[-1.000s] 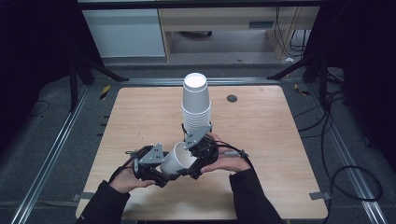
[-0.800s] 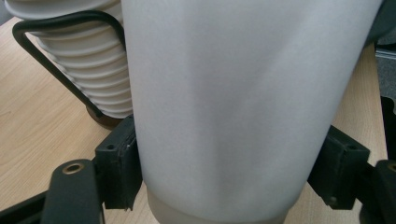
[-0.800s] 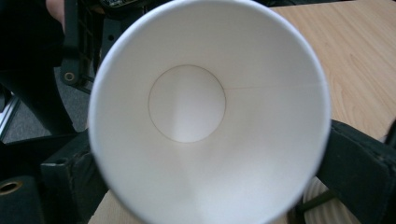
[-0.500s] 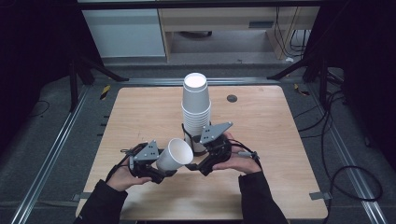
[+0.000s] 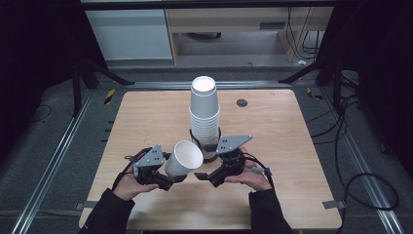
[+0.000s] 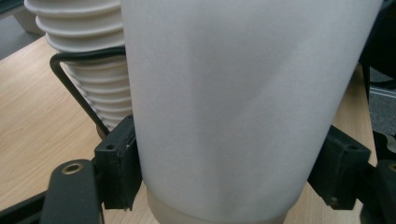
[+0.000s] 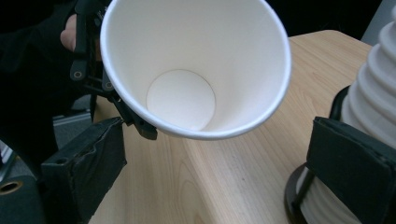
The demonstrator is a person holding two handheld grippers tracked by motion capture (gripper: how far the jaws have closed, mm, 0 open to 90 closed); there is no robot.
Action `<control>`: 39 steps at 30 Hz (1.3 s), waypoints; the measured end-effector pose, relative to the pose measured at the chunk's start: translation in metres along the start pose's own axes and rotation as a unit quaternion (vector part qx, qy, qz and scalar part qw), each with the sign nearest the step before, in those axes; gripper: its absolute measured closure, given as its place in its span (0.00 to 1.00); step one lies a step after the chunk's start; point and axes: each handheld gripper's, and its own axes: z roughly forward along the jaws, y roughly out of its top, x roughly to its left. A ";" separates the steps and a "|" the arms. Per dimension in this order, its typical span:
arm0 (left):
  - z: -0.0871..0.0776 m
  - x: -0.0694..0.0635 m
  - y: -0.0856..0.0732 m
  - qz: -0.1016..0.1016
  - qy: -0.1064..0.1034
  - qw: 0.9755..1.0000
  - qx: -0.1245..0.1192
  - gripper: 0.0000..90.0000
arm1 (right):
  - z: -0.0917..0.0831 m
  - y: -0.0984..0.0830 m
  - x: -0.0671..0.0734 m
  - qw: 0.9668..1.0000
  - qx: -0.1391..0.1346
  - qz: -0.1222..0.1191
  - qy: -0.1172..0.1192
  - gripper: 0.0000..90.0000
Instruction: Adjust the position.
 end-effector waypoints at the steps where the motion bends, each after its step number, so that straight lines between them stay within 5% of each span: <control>1: 0.000 -0.001 0.001 0.001 0.000 1.000 -0.001 0.25 | 0.001 -0.001 0.000 1.000 -0.004 0.004 0.001 0.05; 10: 0.004 -0.004 0.003 0.005 -0.002 1.000 -0.002 0.25 | 0.013 0.000 0.002 0.999 -0.032 0.015 0.016 0.05; 39: 0.015 -0.012 0.004 0.019 -0.012 1.000 0.019 0.25 | 0.031 0.002 0.003 0.999 -0.026 0.021 0.042 0.10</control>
